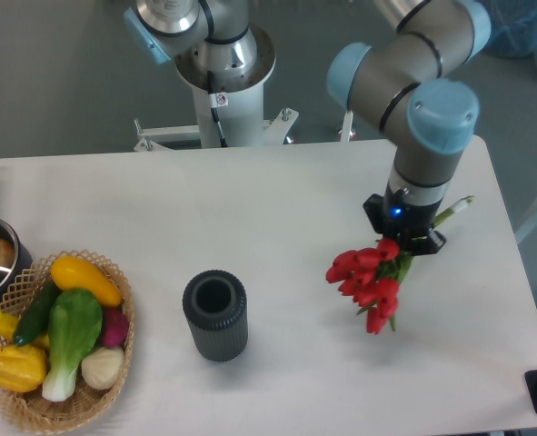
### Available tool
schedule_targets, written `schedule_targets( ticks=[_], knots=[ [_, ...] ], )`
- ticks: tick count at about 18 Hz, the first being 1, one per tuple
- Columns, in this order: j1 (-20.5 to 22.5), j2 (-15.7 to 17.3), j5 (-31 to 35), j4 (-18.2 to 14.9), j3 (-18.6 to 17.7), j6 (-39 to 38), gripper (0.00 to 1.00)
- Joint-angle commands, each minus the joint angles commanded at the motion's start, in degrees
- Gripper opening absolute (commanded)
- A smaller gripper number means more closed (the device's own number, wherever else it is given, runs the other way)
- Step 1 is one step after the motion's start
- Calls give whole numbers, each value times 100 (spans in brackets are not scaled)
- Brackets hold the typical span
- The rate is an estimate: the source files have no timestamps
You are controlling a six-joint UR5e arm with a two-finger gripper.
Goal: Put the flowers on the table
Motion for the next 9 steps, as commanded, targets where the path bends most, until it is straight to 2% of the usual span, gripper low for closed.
schedule_targets(
  ticks=[4, 6, 7, 8, 9],
  knots=[
    [-36, -105, 9, 9, -26, -9, 52],
    [-36, -123, 9, 9, -35, -9, 59],
    [-36, -123, 1, 9, -35, -9, 65],
    [-36, -123, 1, 35, -35, -9, 87],
    [-36, -115, -8, 53, -35, -9, 100]
  ],
)
